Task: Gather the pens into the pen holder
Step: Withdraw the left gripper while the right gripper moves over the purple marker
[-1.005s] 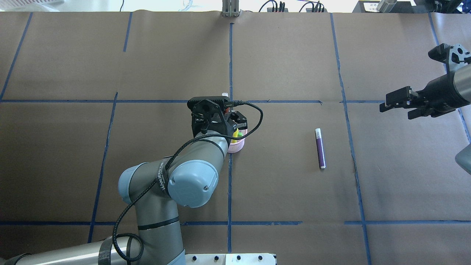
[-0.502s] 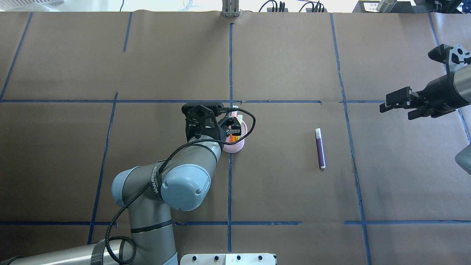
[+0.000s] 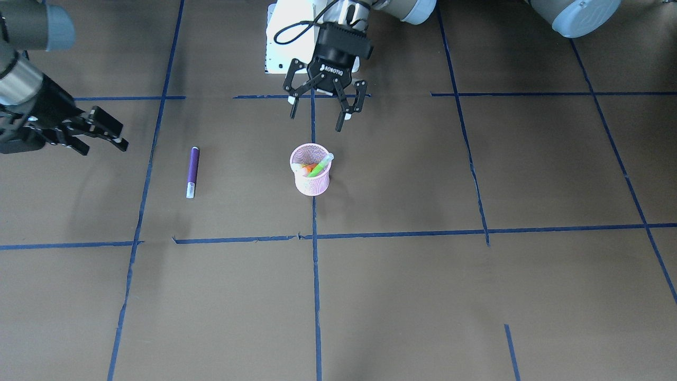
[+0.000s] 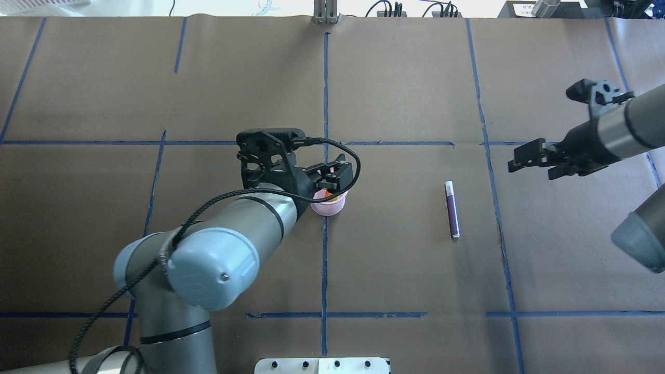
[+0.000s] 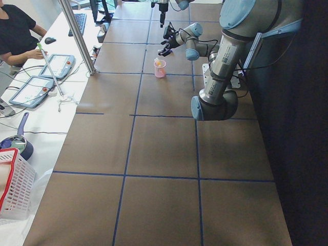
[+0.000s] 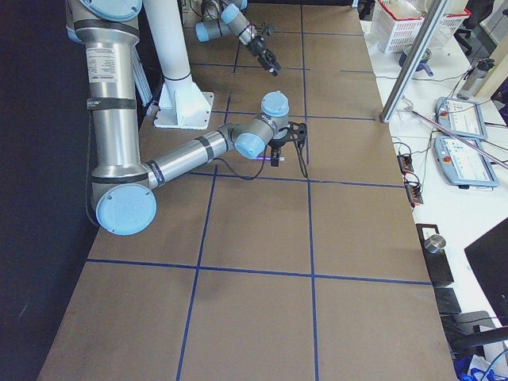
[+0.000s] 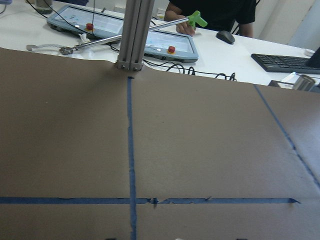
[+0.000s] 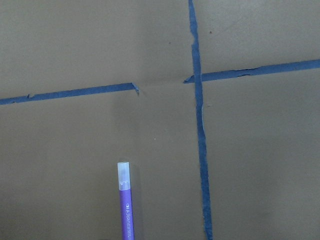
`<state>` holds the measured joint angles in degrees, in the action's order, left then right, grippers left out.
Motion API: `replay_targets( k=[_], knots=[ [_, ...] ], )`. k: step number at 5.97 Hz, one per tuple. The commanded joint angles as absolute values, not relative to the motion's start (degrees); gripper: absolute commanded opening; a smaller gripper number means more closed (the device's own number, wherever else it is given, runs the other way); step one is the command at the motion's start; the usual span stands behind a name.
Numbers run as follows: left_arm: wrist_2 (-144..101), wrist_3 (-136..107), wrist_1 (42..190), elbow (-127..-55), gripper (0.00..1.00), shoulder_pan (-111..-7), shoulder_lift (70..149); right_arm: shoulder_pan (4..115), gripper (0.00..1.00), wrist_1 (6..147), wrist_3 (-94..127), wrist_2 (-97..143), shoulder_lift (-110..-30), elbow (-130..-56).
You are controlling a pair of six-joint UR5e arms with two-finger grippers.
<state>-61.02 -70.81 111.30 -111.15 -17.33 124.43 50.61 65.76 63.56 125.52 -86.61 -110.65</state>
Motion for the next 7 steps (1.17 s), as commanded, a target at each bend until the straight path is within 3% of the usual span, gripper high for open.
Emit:
replay_targets(
  k=[1, 3, 4, 7],
  knots=[
    [-65.7, -70.7, 111.1, -114.3, 0.91, -19.6, 119.4, 39.5, 1.00, 66.9, 74.1, 116.4, -81.9, -109.1],
    [-80.8, -69.3, 110.5, -115.3, 0.91, -25.4, 111.0, 36.7, 0.99, 75.4, 74.2, 116.6, -77.2, -108.0],
    [-82.5, -62.7, 108.6, -116.1, 0.91, -26.2, 107.8, 36.3, 0.90, 84.0, 73.9, 116.8, -71.4, -105.0],
    [-83.1, -53.6, 84.4, -123.6, 0.92, -26.9, 106.3, 41.6, 0.88, 85.2, 57.0, 122.6, -67.4, -93.9]
  ],
)
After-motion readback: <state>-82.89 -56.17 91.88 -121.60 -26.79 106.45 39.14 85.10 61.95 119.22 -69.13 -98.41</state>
